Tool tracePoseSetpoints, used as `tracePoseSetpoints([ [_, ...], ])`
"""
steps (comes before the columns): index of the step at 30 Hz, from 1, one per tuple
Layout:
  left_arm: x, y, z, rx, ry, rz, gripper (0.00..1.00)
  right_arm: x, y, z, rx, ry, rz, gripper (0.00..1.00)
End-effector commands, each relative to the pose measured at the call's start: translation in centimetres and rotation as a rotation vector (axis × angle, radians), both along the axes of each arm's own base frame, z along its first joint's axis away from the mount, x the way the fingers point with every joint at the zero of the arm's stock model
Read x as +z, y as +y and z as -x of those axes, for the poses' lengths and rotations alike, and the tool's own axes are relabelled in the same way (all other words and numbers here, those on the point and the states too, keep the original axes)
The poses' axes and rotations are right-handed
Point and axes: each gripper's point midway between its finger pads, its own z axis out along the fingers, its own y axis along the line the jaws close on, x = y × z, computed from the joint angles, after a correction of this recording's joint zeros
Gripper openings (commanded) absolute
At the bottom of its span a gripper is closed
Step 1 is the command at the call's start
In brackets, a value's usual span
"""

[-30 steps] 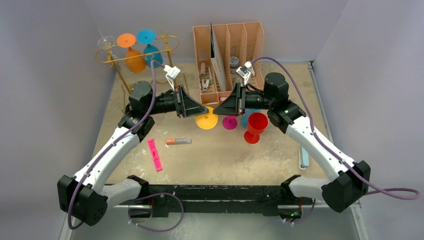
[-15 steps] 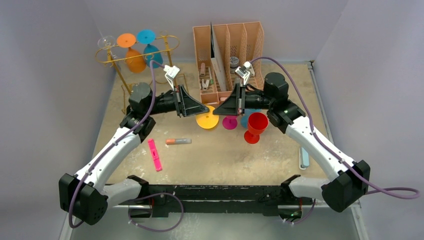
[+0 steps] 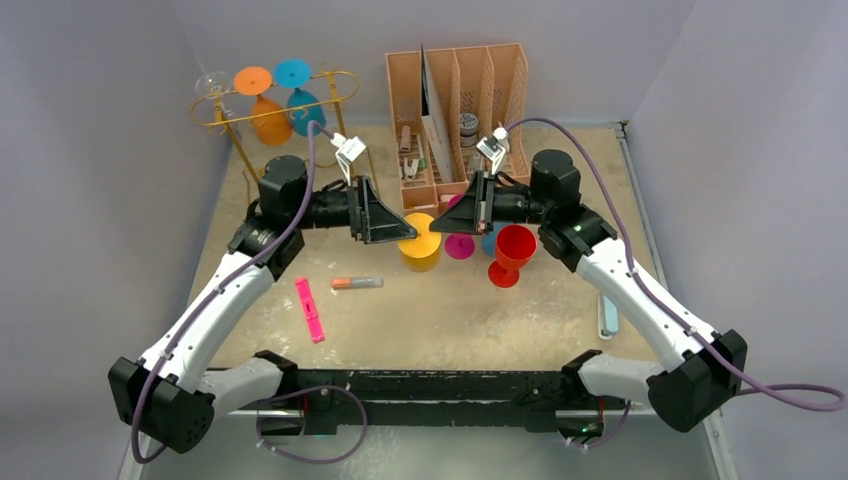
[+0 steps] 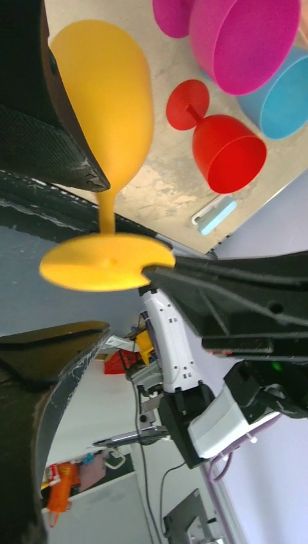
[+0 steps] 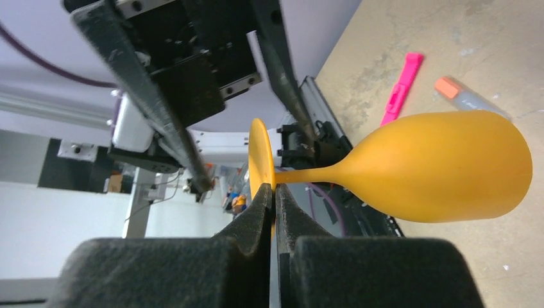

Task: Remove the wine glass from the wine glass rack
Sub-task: Place the wine glass at the center of the board.

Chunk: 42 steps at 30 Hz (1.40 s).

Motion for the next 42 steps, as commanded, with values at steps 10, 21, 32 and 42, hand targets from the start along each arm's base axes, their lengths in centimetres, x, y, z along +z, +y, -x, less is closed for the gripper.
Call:
tracePoseSetpoints([
  [10, -0.7, -0.1, 3.5, -0.206, 0.024, -0.051, 0.7, -1.2, -1.6, -0.3, -0.108, -0.135, 0.09, 0.0],
  [21, -3.0, -2.1, 2.1, -0.187, 0.089, -0.053, 0.35, -1.2, -1.4, -0.7, -0.117, -0.121, 0.081, 0.0],
  [32, -2.1, -2.1, 2.4, -0.227, 0.052, -0.057, 0.1, -0.9, -1.3, -0.4, -0.096, -0.129, 0.073, 0.0],
  [42, -1.9, -2.0, 2.6, -0.219, 0.034, -0.055, 0.0, -0.5, -1.3, 0.1, -0.073, -0.136, 0.066, 0.04],
])
